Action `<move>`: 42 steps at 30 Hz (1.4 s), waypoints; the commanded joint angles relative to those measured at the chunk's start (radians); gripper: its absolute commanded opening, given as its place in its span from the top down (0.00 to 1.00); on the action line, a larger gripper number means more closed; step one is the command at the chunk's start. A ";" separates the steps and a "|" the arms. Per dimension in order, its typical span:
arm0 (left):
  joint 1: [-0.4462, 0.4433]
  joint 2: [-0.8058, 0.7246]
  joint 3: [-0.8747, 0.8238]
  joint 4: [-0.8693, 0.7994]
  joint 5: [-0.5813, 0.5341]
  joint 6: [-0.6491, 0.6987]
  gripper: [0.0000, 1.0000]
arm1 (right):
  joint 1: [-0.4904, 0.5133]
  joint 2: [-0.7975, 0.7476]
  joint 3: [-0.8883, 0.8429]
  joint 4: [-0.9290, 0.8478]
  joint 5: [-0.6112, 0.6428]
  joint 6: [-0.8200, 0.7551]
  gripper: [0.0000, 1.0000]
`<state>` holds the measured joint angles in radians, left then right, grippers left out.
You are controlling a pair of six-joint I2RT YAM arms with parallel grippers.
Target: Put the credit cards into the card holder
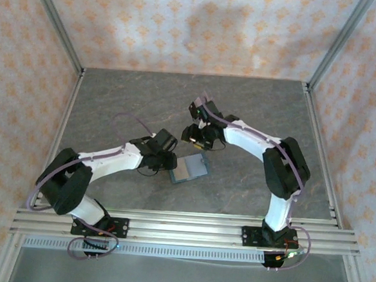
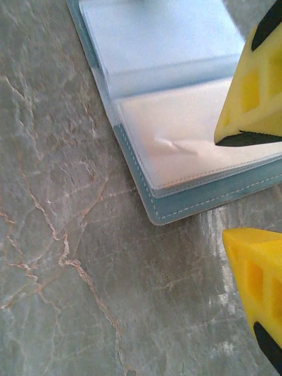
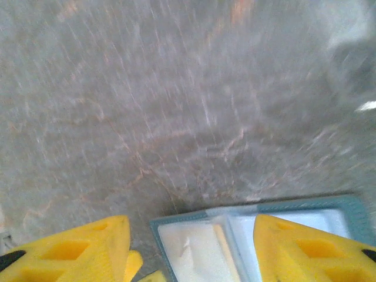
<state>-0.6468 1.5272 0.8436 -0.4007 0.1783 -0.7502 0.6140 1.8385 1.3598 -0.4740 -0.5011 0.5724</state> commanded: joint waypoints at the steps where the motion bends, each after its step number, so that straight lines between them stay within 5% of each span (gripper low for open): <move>1: 0.003 0.031 0.014 -0.006 -0.015 0.026 0.59 | -0.031 -0.052 0.092 -0.163 0.165 -0.095 0.44; 12: -0.001 0.079 -0.053 0.034 -0.040 0.022 0.63 | -0.077 0.144 0.459 -0.469 0.483 -0.292 0.70; 19: -0.002 0.083 -0.075 0.048 -0.036 0.015 0.64 | -0.092 0.262 0.624 -0.558 0.569 -0.354 0.73; 42: -0.002 0.097 -0.093 0.072 -0.033 0.005 0.65 | -0.128 0.428 0.776 -0.630 0.436 -0.425 0.75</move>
<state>-0.6472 1.5856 0.7944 -0.3321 0.1646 -0.7357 0.4854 2.2513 2.1078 -1.0649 -0.0570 0.1631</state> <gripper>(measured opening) 0.349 0.256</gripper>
